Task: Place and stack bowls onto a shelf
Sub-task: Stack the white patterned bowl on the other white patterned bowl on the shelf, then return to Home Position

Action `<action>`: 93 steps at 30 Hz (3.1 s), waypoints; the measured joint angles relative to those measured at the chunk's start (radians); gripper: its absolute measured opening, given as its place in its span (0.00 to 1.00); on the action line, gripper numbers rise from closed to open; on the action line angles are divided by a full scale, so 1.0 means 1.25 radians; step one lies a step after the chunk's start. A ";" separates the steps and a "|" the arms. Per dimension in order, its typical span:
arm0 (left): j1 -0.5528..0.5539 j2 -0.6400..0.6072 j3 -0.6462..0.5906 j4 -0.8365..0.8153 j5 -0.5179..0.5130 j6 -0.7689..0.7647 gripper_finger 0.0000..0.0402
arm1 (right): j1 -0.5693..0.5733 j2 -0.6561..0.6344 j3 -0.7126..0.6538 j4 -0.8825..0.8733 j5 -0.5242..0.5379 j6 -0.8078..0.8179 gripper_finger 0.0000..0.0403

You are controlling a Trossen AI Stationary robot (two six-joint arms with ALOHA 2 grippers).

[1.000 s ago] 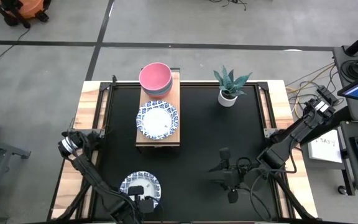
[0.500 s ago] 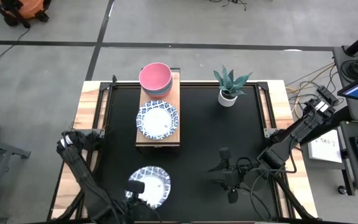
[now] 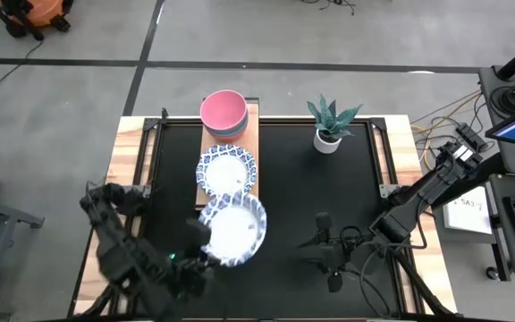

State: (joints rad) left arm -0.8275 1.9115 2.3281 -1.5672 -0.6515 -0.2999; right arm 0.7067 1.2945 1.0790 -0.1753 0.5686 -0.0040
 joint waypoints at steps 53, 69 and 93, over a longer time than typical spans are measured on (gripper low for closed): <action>0.350 -0.248 -0.351 0.192 0.257 0.148 0.30 | 0.004 -0.017 -0.063 0.043 -0.043 -0.036 0.37; 0.333 -0.749 -1.076 0.899 0.258 0.263 0.29 | -0.192 -0.359 -0.366 0.259 -0.250 -0.069 0.37; 0.399 -1.399 -1.576 1.065 0.193 0.223 0.09 | -0.294 -0.895 -0.725 0.243 -0.266 -0.016 0.37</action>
State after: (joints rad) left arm -0.3290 0.1633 0.3585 -0.2356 -0.4101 -0.0207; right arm 0.3393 0.1764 0.1727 0.1288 0.2359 -0.0245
